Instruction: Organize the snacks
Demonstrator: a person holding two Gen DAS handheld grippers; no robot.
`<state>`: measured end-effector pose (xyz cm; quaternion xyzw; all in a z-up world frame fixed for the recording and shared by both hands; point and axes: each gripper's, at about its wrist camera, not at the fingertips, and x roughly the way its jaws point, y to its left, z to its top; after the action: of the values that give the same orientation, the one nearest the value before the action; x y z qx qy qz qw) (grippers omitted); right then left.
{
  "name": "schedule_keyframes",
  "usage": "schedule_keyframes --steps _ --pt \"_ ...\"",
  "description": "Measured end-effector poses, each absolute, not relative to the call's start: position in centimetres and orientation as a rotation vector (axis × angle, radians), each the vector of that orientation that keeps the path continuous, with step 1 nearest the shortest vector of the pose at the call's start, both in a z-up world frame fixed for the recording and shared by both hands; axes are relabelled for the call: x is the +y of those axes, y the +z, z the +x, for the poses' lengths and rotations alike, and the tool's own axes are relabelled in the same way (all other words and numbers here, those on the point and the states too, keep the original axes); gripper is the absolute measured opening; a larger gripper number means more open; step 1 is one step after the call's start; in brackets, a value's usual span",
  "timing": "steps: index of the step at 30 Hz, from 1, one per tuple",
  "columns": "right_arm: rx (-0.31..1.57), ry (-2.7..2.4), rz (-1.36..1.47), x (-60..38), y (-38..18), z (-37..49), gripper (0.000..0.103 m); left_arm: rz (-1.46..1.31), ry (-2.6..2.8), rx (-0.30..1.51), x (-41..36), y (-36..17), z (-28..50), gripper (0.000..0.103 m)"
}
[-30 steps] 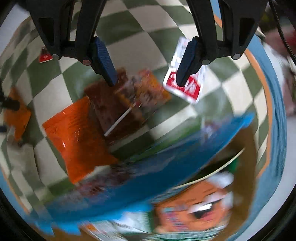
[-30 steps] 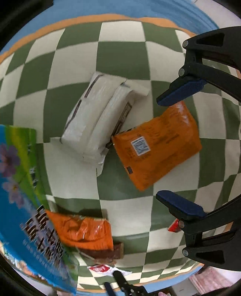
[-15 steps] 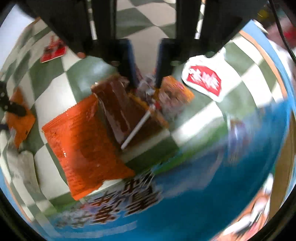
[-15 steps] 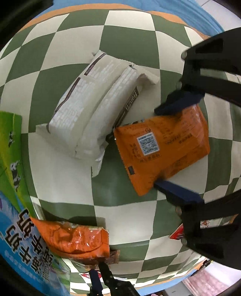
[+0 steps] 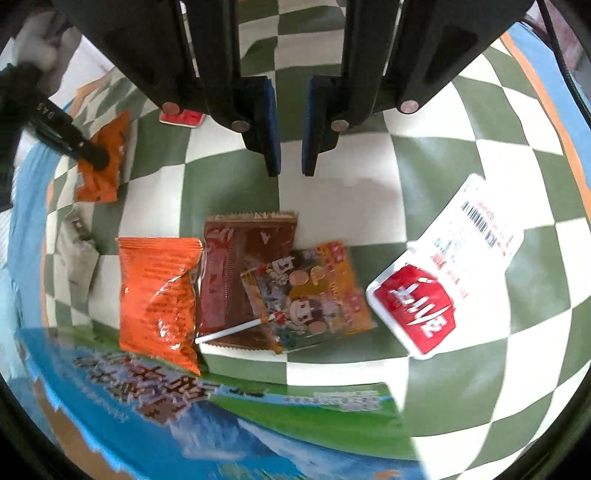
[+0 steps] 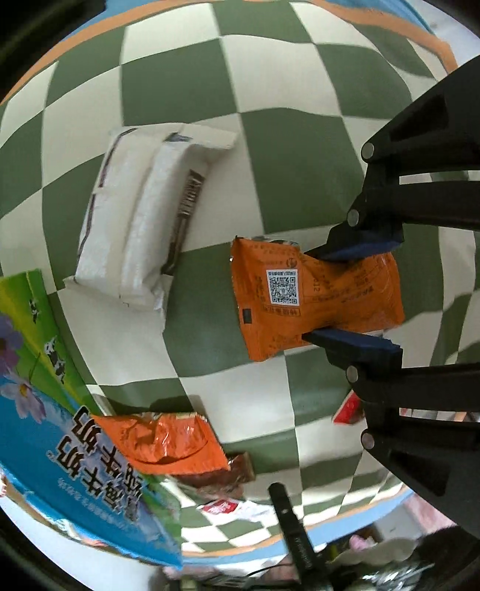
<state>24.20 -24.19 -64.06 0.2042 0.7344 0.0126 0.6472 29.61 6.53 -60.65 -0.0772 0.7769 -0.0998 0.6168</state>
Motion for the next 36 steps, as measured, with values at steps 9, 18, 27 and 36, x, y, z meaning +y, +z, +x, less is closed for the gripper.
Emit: schedule_keyframes --steps 9,18,27,36 --pt "1.594 0.062 0.605 -24.1 -60.1 24.0 0.035 -0.408 -0.279 1.741 10.1 -55.0 29.9 0.009" --pt "1.486 0.148 0.624 -22.7 -54.0 25.6 0.035 -0.257 -0.256 1.604 10.4 -49.5 33.3 0.011" --pt "1.527 0.167 0.501 -20.7 -56.5 28.4 0.035 0.157 -0.245 1.661 12.3 -56.8 39.1 0.05" --pt "1.57 0.207 0.409 -16.5 -58.5 30.4 0.035 0.342 -0.381 1.746 11.2 -62.0 39.6 0.057"
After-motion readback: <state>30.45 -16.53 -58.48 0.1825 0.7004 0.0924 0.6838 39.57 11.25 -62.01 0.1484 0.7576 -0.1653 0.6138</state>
